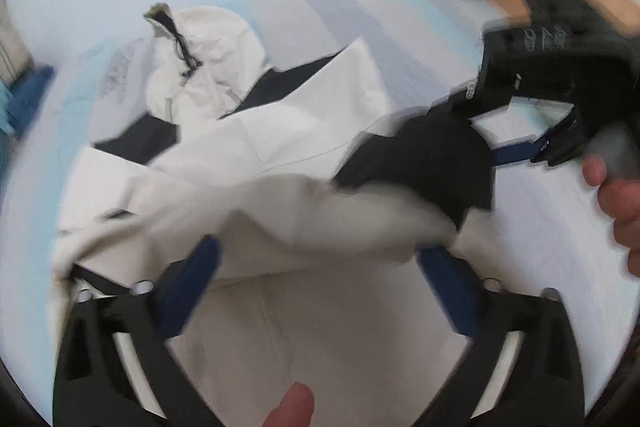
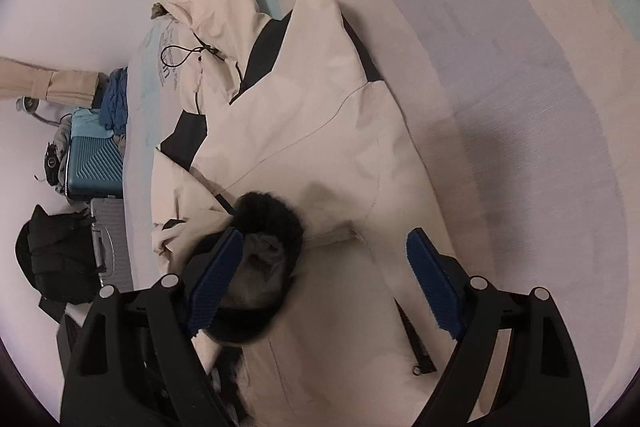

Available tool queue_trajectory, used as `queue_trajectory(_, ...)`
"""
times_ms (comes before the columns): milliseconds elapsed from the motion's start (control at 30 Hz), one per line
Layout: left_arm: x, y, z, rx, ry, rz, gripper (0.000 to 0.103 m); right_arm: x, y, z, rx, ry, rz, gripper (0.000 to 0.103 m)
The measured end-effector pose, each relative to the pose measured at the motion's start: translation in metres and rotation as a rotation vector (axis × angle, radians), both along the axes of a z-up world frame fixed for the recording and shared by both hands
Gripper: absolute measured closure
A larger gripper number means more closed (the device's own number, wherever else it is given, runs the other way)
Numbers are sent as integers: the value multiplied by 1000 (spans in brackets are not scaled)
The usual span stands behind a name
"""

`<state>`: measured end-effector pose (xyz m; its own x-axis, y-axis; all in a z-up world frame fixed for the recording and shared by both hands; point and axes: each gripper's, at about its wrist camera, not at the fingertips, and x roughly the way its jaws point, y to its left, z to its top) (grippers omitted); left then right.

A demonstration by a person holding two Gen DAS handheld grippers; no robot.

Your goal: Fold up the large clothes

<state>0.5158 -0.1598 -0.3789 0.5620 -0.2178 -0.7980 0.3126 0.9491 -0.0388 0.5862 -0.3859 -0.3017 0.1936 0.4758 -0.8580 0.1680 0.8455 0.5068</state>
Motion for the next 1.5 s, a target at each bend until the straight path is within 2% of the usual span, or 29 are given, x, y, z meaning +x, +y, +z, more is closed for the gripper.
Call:
queue_trajectory(67,0,-4,0,10,10,14,6,-2,0,1,-44,-12,11,22)
queue_trajectory(200,3,-7,-3,10,41,18,6,-8,-2,3,-67,-28,20,22)
queue_trajectory(300,1,1,2,50,10,28,6,-8,-2,2,-59,-11,51,22)
queue_trajectory(400,13,29,0,114,-7,60,6,-4,9,-1,-83,12,90,22)
queue_trajectory(533,52,77,-2,199,-22,108,6,12,34,-20,-132,43,162,21)
queue_trajectory(600,76,104,0,219,-19,125,6,21,49,-34,-145,60,189,21)
queue_trajectory(667,102,135,0,189,12,141,6,26,66,-51,-165,90,230,21)
queue_trajectory(700,111,146,-3,188,27,151,6,27,70,-56,-156,94,234,28)
queue_trajectory(733,119,157,-7,182,48,156,6,28,73,-61,-135,97,239,52)
queue_trajectory(800,127,168,-17,172,92,153,6,27,76,-67,-135,101,225,66)
queue_trajectory(833,128,170,-21,180,97,148,6,26,77,-66,-125,88,221,80)
queue_trajectory(900,128,170,-23,185,103,141,6,24,79,-56,-125,52,211,88)
queue_trajectory(1000,123,164,-22,201,84,138,6,28,79,-37,-154,-13,201,93)
queue_trajectory(1100,121,165,-19,184,83,156,6,40,80,-11,-182,-82,210,94)
queue_trajectory(1200,129,160,-11,180,60,171,6,56,83,23,-236,-197,235,95)
queue_trajectory(1300,137,160,4,173,16,200,6,71,92,53,-338,-319,289,95)
queue_trajectory(1400,144,164,8,169,-13,243,6,73,92,55,-433,-399,320,95)
queue_trajectory(1500,147,168,-8,124,43,261,6,57,89,35,-513,-539,366,94)
